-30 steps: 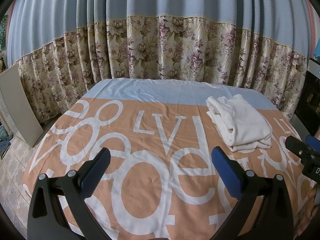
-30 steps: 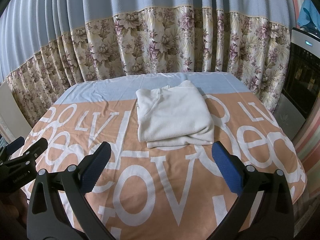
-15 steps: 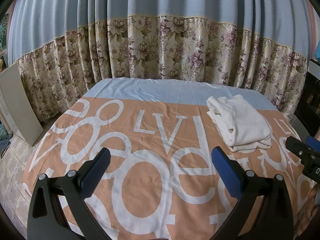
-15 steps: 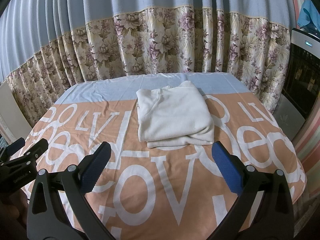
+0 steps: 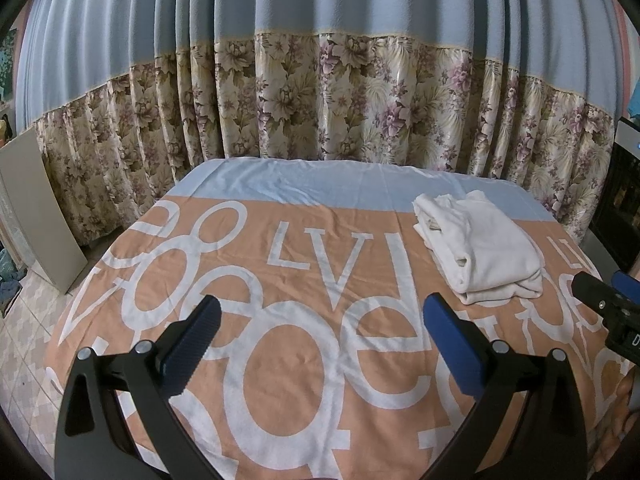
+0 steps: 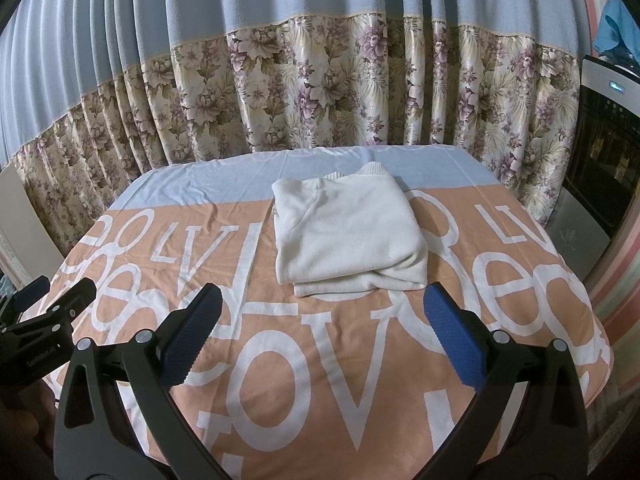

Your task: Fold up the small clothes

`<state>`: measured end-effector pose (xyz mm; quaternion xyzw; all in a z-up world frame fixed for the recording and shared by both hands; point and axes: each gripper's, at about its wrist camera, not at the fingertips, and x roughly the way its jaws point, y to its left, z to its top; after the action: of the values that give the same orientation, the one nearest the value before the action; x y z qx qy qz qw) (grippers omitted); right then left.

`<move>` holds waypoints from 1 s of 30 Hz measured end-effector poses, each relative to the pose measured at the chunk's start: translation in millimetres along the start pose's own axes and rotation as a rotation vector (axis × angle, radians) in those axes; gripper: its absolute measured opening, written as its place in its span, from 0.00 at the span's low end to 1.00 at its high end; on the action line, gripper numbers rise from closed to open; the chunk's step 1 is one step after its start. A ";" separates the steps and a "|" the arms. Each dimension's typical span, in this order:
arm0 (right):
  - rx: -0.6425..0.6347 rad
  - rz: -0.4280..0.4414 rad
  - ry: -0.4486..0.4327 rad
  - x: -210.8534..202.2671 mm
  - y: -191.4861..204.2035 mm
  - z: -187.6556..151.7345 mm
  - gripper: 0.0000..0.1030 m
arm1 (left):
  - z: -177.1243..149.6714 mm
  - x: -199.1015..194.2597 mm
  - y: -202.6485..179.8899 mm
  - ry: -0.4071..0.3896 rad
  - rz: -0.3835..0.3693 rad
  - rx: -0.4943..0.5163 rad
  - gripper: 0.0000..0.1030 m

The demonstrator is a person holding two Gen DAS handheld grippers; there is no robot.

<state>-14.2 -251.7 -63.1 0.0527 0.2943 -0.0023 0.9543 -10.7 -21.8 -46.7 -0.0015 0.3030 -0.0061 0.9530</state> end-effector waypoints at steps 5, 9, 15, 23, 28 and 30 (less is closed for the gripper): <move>-0.001 0.000 0.003 0.4 -0.2 0.0 0.97 | 1.1 1.1 0.2 0.007 -0.001 -0.003 0.98; -0.003 0.001 0.003 0.6 -0.4 -0.1 0.97 | 1.0 1.4 0.5 0.007 -0.002 -0.003 0.98; 0.000 0.000 0.002 0.4 1.1 -0.5 0.97 | 1.9 -1.1 -2.4 -0.014 0.000 0.006 0.98; -0.002 -0.002 0.001 0.8 1.9 -0.3 0.97 | 4.0 1.8 -5.8 -0.012 0.001 0.007 0.98; 0.000 -0.002 0.002 1.0 1.8 0.4 0.97 | 3.4 11.5 -2.0 0.041 -0.022 -0.027 0.98; -0.002 -0.002 0.002 0.8 1.9 -0.5 0.97 | 2.5 14.0 -2.4 0.049 -0.024 -0.031 0.98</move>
<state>-13.8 -249.8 -63.7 0.0517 0.2955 -0.0028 0.9539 2.2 -24.4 -52.8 -0.0198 0.3262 -0.0129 0.9450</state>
